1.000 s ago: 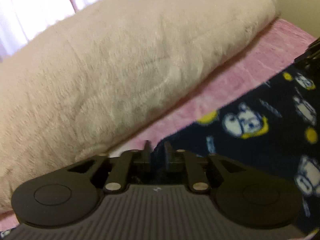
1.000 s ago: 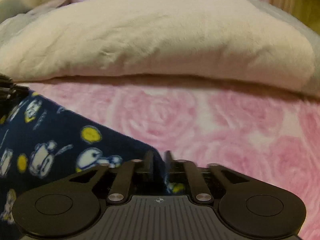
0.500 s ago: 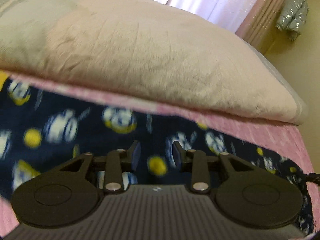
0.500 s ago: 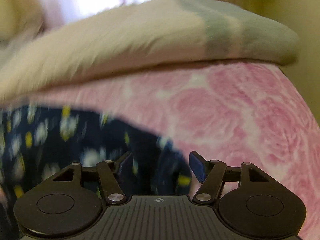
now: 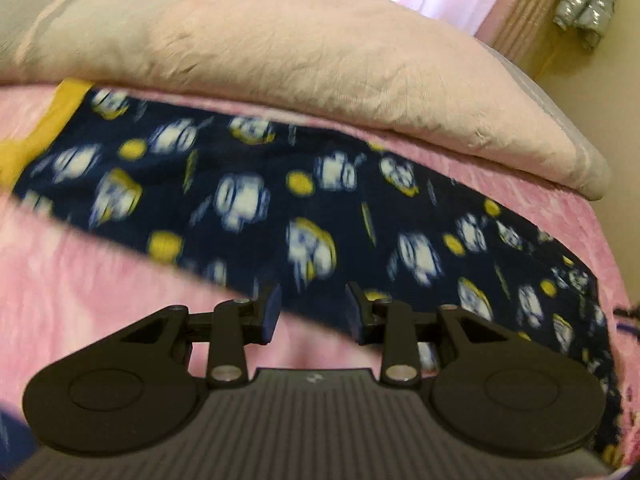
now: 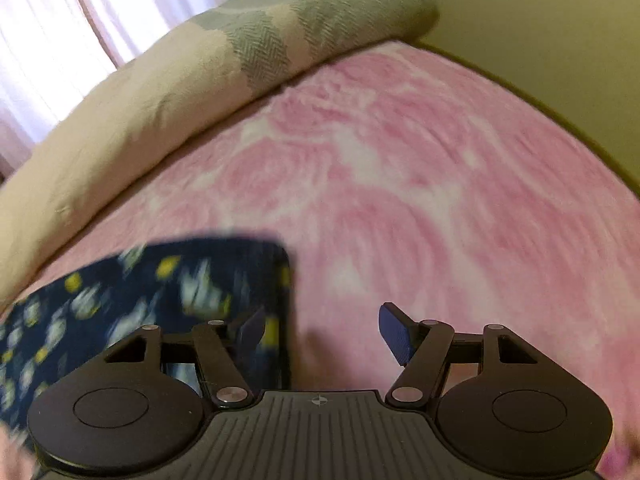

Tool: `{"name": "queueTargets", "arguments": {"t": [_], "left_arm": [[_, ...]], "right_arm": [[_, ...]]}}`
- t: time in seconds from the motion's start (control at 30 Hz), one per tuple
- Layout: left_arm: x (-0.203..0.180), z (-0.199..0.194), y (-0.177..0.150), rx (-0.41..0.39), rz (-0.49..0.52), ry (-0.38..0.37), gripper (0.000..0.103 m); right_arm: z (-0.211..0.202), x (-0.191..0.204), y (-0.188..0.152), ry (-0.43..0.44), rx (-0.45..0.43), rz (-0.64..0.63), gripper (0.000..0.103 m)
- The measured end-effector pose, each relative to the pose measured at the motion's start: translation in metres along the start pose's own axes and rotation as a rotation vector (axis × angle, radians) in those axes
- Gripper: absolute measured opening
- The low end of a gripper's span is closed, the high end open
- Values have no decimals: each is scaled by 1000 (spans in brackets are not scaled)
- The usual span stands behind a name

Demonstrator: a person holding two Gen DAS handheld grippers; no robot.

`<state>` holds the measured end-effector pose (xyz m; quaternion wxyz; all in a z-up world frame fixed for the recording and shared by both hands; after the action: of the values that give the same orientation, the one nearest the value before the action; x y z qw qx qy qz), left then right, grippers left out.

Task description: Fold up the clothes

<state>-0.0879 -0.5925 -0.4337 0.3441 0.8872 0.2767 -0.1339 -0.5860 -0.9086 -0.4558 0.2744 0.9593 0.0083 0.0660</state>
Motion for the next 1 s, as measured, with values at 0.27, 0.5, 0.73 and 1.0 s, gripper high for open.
{"name": "queueTargets", "arguments": {"t": [0.27, 0.5, 0.73, 1.0], "left_arm": [[-24, -38, -82, 45, -166, -4, 30], [-51, -32, -104, 64, -179, -58, 30], [-46, -47, -107, 46, -180, -65, 30], [-14, -63, -152, 101, -236, 25, 30]], "right_arm": [[-120, -20, -133, 112, 98, 92, 66], [-104, 20, -149, 107, 92, 29, 66], [-89, -62, -164, 12, 149, 342, 9], [-92, -102, -169, -39, 244, 513, 37]]}}
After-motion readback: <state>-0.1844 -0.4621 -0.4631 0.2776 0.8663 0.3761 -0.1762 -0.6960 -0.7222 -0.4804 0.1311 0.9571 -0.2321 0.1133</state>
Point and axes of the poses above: each gripper's, at about its wrist camera, not at the fingertips, and z roughly the way its jaws point, x to its left, y to its top, the point moved 10 cm from there along z, roughly the way its jaws point, and after that the axes turned 11 degrees about -y, right-handed, at the moved point
